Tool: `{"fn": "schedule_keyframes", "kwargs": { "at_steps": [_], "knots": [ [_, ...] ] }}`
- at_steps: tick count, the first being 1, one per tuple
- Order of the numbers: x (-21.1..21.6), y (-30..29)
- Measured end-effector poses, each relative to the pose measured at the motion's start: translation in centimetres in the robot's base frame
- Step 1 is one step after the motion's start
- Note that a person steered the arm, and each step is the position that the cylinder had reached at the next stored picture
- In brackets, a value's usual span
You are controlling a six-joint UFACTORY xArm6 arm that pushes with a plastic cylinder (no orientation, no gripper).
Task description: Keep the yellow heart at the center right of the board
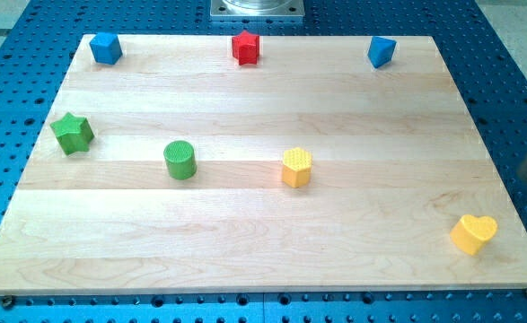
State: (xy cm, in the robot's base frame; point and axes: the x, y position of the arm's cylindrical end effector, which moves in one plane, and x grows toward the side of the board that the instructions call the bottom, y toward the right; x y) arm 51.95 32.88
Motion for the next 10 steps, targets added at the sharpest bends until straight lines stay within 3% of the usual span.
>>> {"fn": "schedule_keyframes", "kwargs": {
  "at_steps": [1, 2, 3, 4, 5, 6, 7, 8, 9, 10],
  "knots": [
    [8.2, -3.4],
    [7.6, -8.9],
    [-0.1, -7.1],
    [-1.8, -6.4],
    [5.9, -2.5],
    [5.9, -12.1],
    [2.0, -14.8],
    [-0.3, -13.3],
    [5.5, -18.0],
    [4.1, -11.1]
  ]
}}
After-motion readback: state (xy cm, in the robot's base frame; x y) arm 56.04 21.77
